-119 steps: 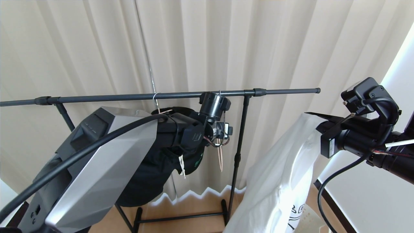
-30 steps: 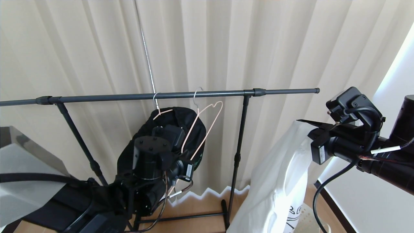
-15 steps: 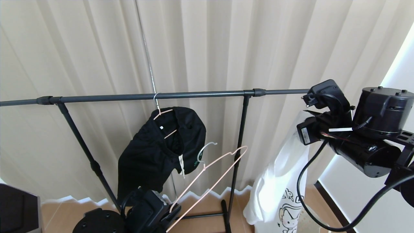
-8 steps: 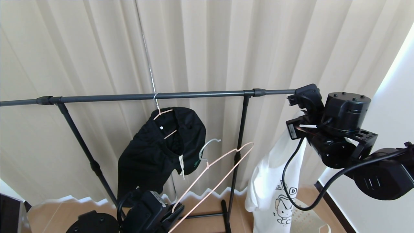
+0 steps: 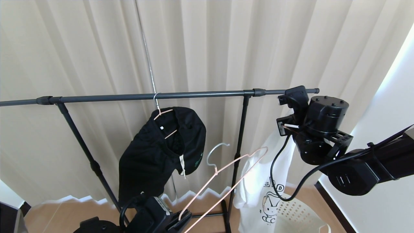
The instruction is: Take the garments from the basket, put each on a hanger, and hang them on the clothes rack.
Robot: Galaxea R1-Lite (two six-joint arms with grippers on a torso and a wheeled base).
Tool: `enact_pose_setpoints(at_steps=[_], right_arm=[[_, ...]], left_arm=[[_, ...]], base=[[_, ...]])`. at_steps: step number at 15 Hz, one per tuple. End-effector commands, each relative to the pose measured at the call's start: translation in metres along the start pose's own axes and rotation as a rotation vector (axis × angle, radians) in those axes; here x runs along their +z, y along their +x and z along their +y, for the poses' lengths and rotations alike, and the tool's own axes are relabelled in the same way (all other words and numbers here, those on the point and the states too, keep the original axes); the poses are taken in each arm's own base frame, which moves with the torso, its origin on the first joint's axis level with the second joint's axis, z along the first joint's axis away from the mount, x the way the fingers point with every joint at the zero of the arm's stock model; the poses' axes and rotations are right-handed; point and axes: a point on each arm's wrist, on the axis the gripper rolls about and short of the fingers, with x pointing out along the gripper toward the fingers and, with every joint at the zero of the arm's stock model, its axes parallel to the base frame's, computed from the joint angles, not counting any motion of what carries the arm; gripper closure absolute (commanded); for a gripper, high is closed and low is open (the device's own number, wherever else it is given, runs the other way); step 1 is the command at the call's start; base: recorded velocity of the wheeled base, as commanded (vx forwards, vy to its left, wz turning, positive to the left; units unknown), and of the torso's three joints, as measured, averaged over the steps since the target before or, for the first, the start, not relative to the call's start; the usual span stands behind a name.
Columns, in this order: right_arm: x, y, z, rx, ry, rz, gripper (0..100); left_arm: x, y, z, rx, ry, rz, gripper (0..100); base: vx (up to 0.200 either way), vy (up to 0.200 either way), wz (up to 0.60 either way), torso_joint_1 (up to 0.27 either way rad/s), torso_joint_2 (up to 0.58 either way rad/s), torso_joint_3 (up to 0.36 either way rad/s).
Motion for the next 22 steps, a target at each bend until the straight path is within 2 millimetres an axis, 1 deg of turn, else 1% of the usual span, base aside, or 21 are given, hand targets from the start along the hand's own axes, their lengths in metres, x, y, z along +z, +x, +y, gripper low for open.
enact_pose_setpoints(at_steps=[1, 6, 12, 14, 18, 20, 22], right_arm=[[-0.004, 0.001, 0.008, 0.008, -0.006, 0.002, 100], [0.001, -0.024, 0.029, 0.096, -0.007, -0.029, 100], [0.002, -0.044, 0.044, 0.150, 0.000, -0.062, 100], [0.003, -0.048, 0.046, 0.163, 0.001, -0.067, 100], [0.004, -0.063, 0.054, 0.196, 0.010, -0.093, 100], [0.007, -0.077, 0.058, 0.222, 0.015, -0.108, 100], [0.013, -0.096, 0.060, 0.267, 0.028, -0.136, 100]], left_arm=[[0.000, 0.001, -0.001, -0.001, 0.000, 0.000, 100], [0.005, 0.013, -0.002, 0.010, -0.045, -0.028, 100], [0.012, 0.020, -0.002, 0.018, -0.075, -0.063, 100], [0.012, 0.021, -0.002, 0.024, -0.076, -0.063, 100], [0.012, 0.026, -0.001, 0.054, -0.081, -0.063, 100], [0.012, 0.027, 0.001, 0.062, -0.083, -0.063, 100], [0.012, 0.027, 0.001, 0.063, -0.083, -0.063, 100]], base=[[0.000, 0.000, 0.00, 0.000, 0.00, 0.000], [0.000, 0.000, 0.00, 0.000, 0.00, 0.000], [0.000, 0.000, 0.00, 0.000, 0.00, 0.000], [0.000, 0.000, 0.00, 0.000, 0.00, 0.000], [0.000, 0.000, 0.00, 0.000, 0.00, 0.000], [0.000, 0.000, 0.00, 0.000, 0.00, 0.000], [0.000, 0.000, 0.00, 0.000, 0.00, 0.000]])
